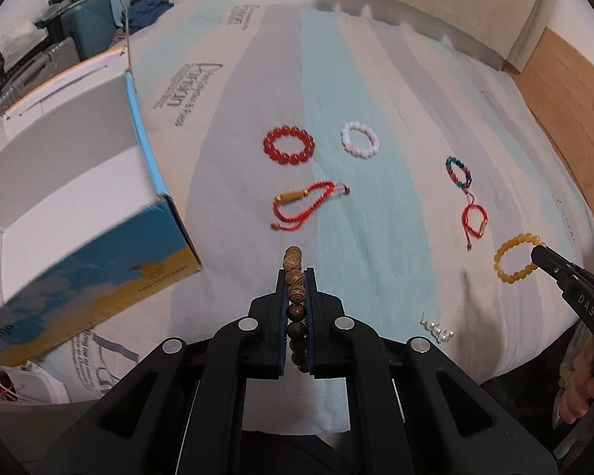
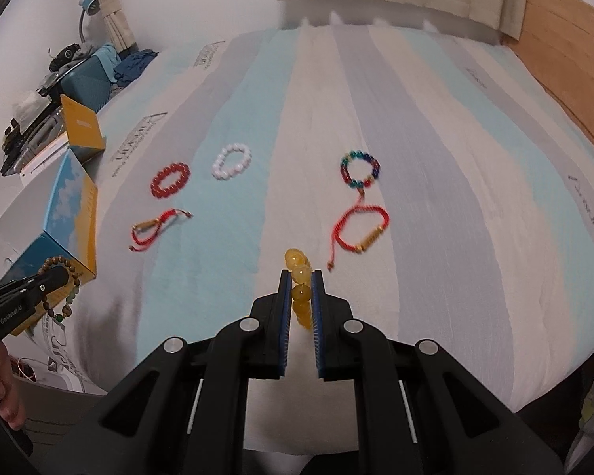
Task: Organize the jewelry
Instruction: 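Carry both bracelets into the white box with both tools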
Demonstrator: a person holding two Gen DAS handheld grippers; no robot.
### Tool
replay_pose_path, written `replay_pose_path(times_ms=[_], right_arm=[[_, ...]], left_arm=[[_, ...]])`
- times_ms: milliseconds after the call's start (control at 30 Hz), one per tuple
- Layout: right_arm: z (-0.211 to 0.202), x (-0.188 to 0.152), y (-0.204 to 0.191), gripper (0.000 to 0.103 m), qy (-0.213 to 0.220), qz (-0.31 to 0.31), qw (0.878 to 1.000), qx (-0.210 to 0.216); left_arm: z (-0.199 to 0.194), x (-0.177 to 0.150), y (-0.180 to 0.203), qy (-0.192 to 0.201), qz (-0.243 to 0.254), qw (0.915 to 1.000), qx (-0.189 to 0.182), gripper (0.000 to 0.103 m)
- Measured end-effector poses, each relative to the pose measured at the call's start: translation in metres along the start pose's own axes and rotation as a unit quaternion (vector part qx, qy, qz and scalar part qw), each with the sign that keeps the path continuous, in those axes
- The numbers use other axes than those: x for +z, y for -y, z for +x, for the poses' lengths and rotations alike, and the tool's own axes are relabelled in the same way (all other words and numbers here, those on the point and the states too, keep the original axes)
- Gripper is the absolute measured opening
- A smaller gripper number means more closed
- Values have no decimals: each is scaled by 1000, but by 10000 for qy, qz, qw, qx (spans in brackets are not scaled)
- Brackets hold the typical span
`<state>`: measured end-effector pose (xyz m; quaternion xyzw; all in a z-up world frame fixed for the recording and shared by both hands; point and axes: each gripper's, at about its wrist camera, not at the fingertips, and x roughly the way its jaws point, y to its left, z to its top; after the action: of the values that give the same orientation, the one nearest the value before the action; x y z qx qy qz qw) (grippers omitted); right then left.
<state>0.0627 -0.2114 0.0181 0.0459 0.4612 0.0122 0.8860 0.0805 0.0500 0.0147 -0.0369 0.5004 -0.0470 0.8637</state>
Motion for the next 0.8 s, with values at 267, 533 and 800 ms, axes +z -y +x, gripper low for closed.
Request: replay_pose_path(times_ms=[267, 533, 800], right_arm=[[-13, 27, -40, 9, 110, -207, 9997, 110], [-20, 53, -102, 9, 243, -562, 9976, 333], [-29, 73, -177, 9, 393, -1028, 9922, 588]], left_arm=[[-33, 22, -26, 308, -115, 9994, 109, 6], [-65, 37, -75, 559, -346, 9972, 363, 6], [-91, 36, -137, 707, -683, 9929, 664, 6]])
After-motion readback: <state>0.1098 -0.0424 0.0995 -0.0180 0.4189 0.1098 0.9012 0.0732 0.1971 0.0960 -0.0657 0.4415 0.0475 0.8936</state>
